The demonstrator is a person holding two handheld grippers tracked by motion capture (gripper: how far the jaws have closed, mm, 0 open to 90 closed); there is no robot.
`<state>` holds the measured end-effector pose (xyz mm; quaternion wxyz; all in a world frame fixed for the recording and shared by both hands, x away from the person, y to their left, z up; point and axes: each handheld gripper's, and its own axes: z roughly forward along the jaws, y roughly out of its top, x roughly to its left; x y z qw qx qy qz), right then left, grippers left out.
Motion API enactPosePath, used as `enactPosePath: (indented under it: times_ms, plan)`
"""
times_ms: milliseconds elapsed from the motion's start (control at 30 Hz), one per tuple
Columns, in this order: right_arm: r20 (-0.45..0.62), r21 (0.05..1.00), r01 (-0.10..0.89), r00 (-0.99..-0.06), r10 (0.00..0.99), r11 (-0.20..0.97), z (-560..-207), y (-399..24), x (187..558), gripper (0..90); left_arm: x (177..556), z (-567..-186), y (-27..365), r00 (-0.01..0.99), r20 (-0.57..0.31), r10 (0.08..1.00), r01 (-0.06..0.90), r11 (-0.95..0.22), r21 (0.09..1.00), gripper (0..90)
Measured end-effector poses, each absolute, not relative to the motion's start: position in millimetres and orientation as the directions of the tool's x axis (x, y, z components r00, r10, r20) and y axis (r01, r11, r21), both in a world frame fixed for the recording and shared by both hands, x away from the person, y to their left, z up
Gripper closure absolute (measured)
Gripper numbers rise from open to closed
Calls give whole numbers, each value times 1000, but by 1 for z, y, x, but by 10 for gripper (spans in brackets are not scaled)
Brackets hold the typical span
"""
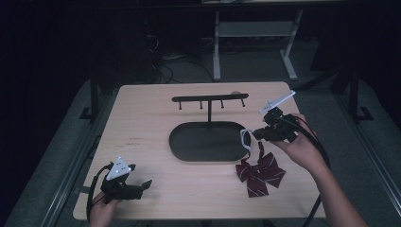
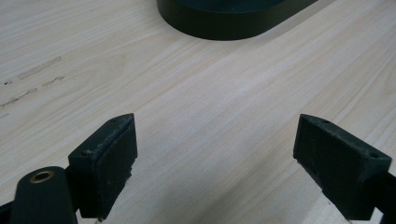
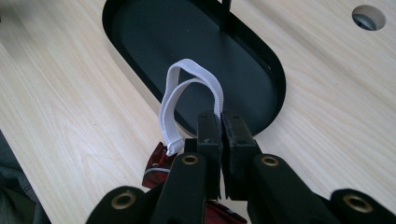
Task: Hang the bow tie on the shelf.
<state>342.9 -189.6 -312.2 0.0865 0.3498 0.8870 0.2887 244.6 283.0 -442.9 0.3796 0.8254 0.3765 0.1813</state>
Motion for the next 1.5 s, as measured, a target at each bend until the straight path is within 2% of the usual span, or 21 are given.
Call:
enactPosePath:
  times_ms: [1500]
  plan:
    - [15,588,556,-734,679,587,-275,-179,374,867,246,-443,283,652,15,758,482,-430,764,135]
